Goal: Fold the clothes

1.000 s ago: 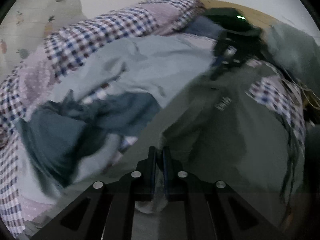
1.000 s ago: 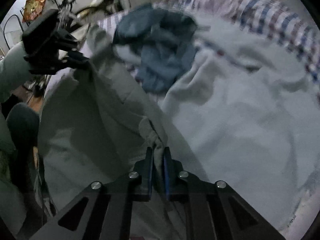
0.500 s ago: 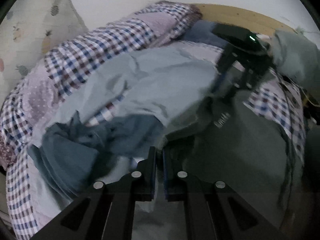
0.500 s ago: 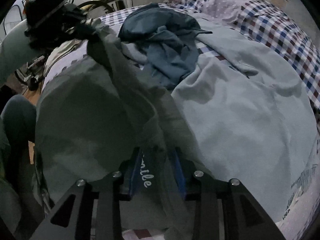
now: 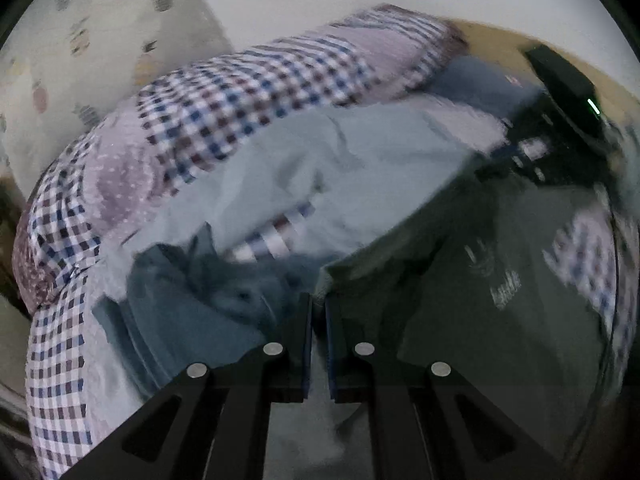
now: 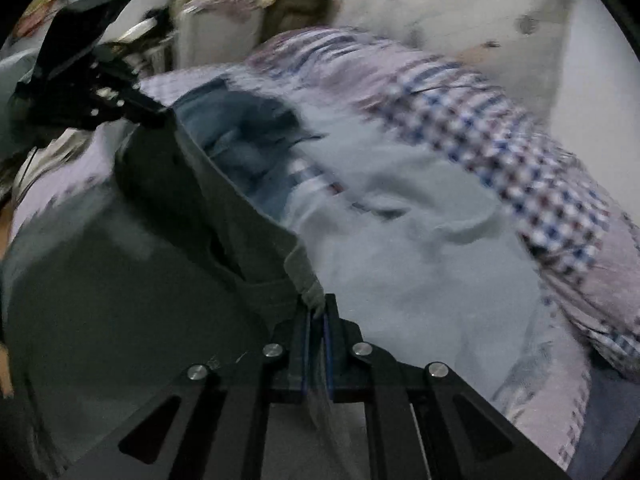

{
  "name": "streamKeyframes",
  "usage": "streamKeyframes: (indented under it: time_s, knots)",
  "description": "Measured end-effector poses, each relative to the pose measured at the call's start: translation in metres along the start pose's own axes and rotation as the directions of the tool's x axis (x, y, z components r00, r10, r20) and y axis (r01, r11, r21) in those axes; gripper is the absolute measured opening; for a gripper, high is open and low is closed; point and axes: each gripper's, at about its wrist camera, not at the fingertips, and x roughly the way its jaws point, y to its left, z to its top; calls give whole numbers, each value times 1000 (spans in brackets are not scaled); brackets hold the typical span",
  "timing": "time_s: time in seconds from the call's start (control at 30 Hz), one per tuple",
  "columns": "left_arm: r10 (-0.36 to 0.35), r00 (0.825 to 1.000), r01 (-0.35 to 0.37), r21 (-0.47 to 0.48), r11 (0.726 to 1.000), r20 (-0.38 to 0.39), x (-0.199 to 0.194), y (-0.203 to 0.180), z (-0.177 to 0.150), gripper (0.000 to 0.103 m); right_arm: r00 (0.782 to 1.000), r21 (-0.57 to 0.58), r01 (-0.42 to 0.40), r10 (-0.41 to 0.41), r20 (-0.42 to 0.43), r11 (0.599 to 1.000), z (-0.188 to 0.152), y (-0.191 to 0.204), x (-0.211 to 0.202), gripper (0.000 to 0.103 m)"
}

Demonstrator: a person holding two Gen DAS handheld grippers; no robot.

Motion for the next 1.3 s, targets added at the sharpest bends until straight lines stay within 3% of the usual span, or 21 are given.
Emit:
streamKeyframes:
  time_s: [0.07,0.23,0.43,0.53,0.6,0.63,0.67,0.7,0.73,0.77,0.87,0.97,1.07,1.13,1.3]
  knots:
    - [33,999,-33,-29,999,-1,14,14,25,5,999,26,51,-51,-9,998,11,-10,12,4]
    - [122,985,-132,-74,989,-118,81,44,69,5,989,91,134,-128,-71,987,30,-32,56,4]
    - [232,942,-251,-49,967,-243,157,46,76,5,976,189,143,-107,-187,971,34,-54,125,4]
    - [304,908,-334,-58,941,-288,180,49,67,7,955,199,177,-119,-271,964,22,-53,160,6]
    - [339,885,-378,-68,923,-318,191,52,61,11,936,210,228,-155,-315,951,16,-53,175,15]
    - [323,887,-369,-84,926,-331,191,54,57,17,930,225,261,-182,-320,939,15,-54,175,28]
    - [307,890,-358,-100,929,-336,187,57,54,31,928,247,290,-209,-308,925,15,-56,167,40]
    - [298,896,-349,-109,931,-328,180,60,49,40,929,273,317,-238,-284,908,16,-59,154,45]
    - [304,901,-352,-112,929,-310,170,61,46,58,927,299,342,-268,-261,891,17,-61,141,54]
    - [314,906,-358,-118,926,-285,158,63,43,70,931,339,349,-283,-230,874,18,-64,123,57]
    - [295,936,-332,-198,922,-195,105,74,29,73,953,453,302,-274,-128,839,18,-67,62,74]
    - [256,959,-281,-313,907,-118,48,84,8,75,973,497,220,-225,-51,839,14,-49,-2,76]
    - [251,968,-242,-393,887,-30,-19,84,-21,83,983,498,156,-181,2,853,3,-18,-70,76]
    - [243,970,-213,-420,882,19,-62,77,-42,84,989,499,95,-139,51,862,-9,6,-116,76]
    - [194,974,-126,-436,891,116,-157,35,-95,84,982,448,-4,-80,170,894,-44,88,-224,77]
